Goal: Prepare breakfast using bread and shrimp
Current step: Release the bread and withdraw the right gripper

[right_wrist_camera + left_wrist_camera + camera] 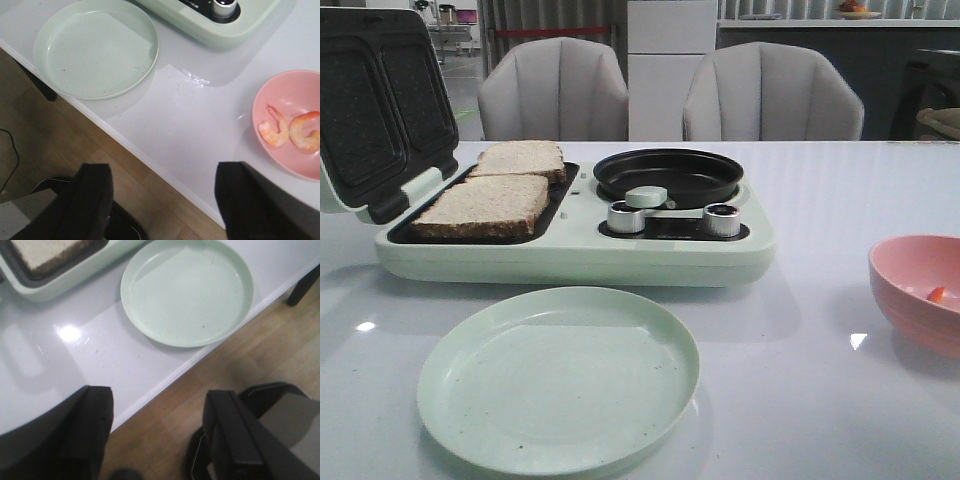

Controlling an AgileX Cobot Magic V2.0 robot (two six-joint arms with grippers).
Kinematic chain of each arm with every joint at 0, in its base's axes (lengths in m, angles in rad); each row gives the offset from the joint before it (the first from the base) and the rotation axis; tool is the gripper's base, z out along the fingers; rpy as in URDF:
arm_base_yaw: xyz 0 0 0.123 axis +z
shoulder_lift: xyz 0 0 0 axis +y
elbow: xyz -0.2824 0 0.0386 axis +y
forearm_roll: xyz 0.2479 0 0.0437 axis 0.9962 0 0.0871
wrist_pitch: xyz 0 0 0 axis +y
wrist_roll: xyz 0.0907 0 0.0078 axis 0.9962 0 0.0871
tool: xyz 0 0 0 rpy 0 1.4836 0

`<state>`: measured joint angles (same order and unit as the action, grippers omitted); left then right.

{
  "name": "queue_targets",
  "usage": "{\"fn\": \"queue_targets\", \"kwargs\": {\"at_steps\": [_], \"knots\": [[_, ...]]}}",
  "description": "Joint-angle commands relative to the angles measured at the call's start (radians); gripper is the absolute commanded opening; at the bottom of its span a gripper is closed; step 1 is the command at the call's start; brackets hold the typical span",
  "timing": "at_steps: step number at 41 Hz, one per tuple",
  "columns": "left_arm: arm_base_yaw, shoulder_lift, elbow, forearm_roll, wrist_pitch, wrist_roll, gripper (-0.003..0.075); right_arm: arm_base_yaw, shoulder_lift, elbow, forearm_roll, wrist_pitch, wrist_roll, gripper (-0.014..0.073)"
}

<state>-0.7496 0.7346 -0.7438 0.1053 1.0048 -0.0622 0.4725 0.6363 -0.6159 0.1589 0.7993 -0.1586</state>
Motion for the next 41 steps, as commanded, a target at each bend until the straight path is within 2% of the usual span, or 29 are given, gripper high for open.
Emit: {"fn": "queue_targets", "kwargs": {"at_steps": [1, 8, 12, 17, 22, 30, 35, 41], "knots": [[-0.003, 0.085, -0.061, 0.013, -0.006, -0.007, 0.0457, -0.003, -0.004, -0.027, -0.001, -0.053, 0.002, 0.0540], [0.045, 0.230, -0.116, 0.048, 0.025, -0.065, 0.0456, -0.003, -0.004, -0.027, -0.001, -0.053, 0.002, 0.0540], [0.152, 0.316, -0.161, 0.048, 0.064, -0.065, 0.0430, -0.003, -0.004, -0.027, -0.001, -0.053, 0.002, 0.0540], [0.337, 0.403, -0.197, 0.023, 0.040, -0.049, 0.0328, -0.003, -0.004, -0.027, -0.001, -0.053, 0.002, 0.0540], [0.556, 0.457, -0.214, -0.127, -0.016, 0.062, 0.0216, -0.003, -0.004, -0.027, -0.001, -0.053, 0.002, 0.0540], [0.855, 0.498, -0.266, -0.405, -0.092, 0.278, 0.0120, -0.003, -0.004, -0.027, -0.001, -0.052, 0.002, 0.0540], [0.995, 0.572, -0.358, -0.544, -0.085, 0.379, 0.0098, -0.003, -0.004, -0.027, -0.001, -0.052, 0.002, 0.0540], [1.067, 0.680, -0.496, -0.610, -0.095, 0.395, 0.0098, -0.003, -0.004, -0.027, -0.001, -0.052, 0.002, 0.0540]]}}
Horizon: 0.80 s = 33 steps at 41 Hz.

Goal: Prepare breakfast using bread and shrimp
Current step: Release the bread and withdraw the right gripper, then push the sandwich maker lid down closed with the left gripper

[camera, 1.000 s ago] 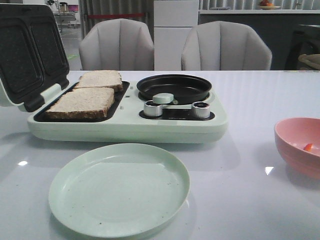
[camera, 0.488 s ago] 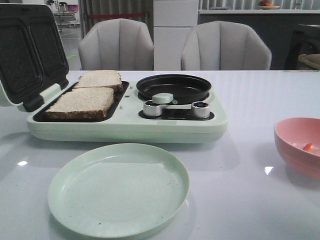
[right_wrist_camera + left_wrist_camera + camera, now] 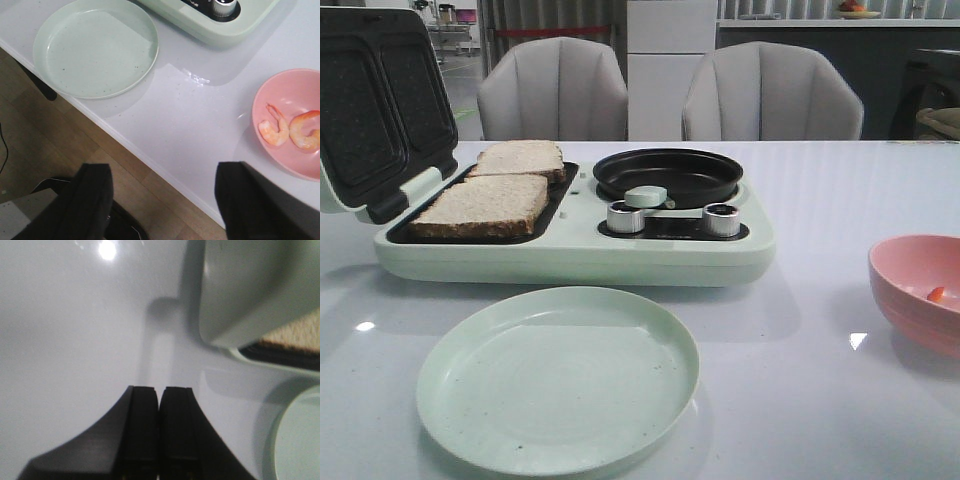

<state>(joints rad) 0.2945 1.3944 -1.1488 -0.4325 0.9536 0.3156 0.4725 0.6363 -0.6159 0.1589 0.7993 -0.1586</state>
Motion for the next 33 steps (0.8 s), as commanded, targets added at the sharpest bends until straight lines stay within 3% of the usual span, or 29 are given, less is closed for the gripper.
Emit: {"fn": "queue_targets", "kwargs": {"at_steps": [1, 17, 33], "knots": [[0.023, 0.044, -0.113, -0.073, -0.045, 0.017, 0.0098, -0.003, -0.004, -0.027, -0.001, -0.052, 0.002, 0.0540], [0.021, 0.334, -0.453, -0.304, -0.055, 0.017, 0.0098, -0.003, -0.004, -0.027, -0.001, -0.052, 0.002, 0.0540], [-0.067, 0.324, -0.504, -0.410, 0.022, 0.133, 0.0098, -0.003, -0.004, -0.027, -0.001, -0.050, 0.002, 0.0540]]}}
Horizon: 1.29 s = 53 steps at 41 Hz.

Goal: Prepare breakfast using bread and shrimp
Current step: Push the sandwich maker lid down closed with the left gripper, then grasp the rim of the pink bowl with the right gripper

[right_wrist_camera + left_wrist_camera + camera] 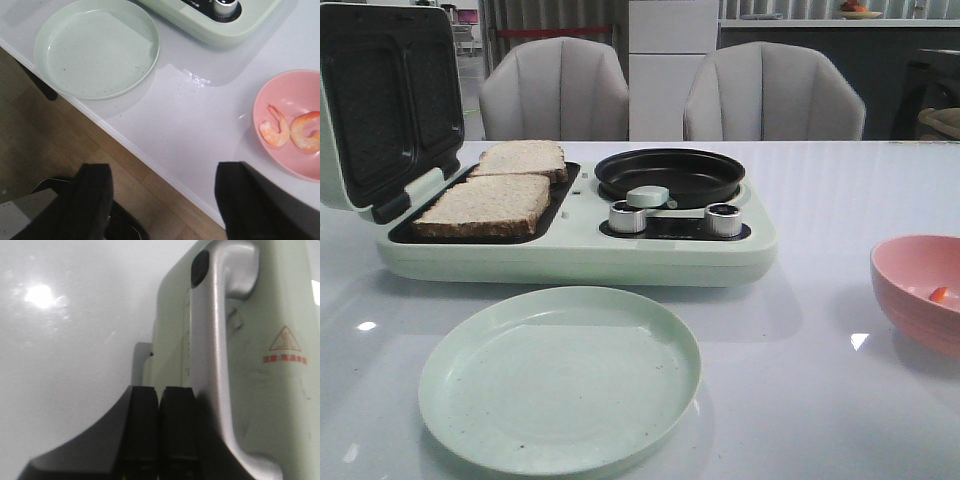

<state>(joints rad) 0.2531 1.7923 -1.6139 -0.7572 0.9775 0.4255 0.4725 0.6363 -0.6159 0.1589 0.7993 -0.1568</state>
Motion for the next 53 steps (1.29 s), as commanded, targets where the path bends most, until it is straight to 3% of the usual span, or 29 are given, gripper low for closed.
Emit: {"fn": "queue_targets", "kwargs": {"at_steps": [1, 12, 23, 40, 53], "knots": [[-0.033, -0.081, -0.039, -0.087, -0.001, 0.029, 0.0098, -0.003, -0.004, -0.027, -0.001, -0.050, 0.000, 0.0540], [-0.153, -0.247, 0.041, -0.085, 0.023, 0.142, 0.0098, -0.003, -0.004, -0.027, -0.001, -0.050, 0.000, 0.0540], [-0.363, -0.539, 0.357, -0.071, -0.139, 0.249, 0.0098, -0.003, -0.004, -0.027, -0.001, -0.050, 0.000, 0.0540], [-0.693, -0.945, 0.777, -0.056, -0.315, 0.254, 0.0098, -0.003, -0.004, -0.027, -0.001, -0.084, 0.000, 0.0540], [-0.749, -1.102, 0.926, -0.056, -0.347, 0.254, 0.0098, -0.019, 0.015, -0.031, -0.021, -0.104, 0.047, 0.0540]]}}
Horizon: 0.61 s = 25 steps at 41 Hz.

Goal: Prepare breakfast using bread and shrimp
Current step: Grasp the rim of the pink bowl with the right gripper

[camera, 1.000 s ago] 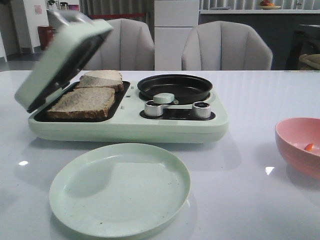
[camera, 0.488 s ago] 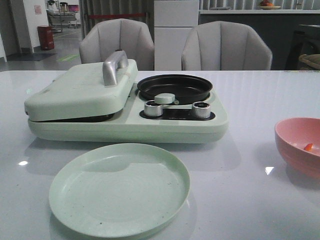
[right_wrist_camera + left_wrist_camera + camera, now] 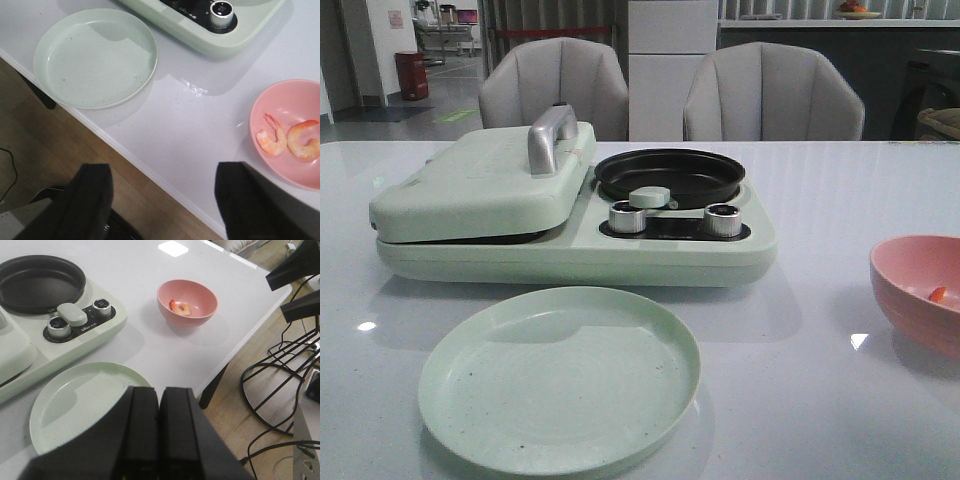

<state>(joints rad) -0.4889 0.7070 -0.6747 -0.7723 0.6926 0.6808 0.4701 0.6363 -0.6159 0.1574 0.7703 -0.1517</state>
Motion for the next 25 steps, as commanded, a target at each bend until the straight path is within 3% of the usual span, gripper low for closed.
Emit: {"fn": "queue_targets", "kwargs": {"at_steps": [1, 9, 19, 25], "knots": [[-0.007, -0.018, -0.013, -0.041, -0.062, -0.002, 0.0098, -0.030, 0.022, -0.034, -0.039, -0.074, 0.062, 0.0540], [-0.007, -0.016, -0.013, -0.040, -0.084, -0.002, 0.0098, -0.189, 0.152, -0.085, -0.171, -0.042, 0.178, 0.0540], [-0.007, -0.016, -0.013, -0.032, -0.095, -0.002, 0.0098, -0.482, 0.385, -0.182, -0.171, -0.025, 0.178, 0.0540], [-0.007, -0.016, -0.013, -0.003, -0.095, -0.002, 0.0098, -0.570, 0.531, -0.209, -0.151, -0.050, 0.177, 0.0540]]}}
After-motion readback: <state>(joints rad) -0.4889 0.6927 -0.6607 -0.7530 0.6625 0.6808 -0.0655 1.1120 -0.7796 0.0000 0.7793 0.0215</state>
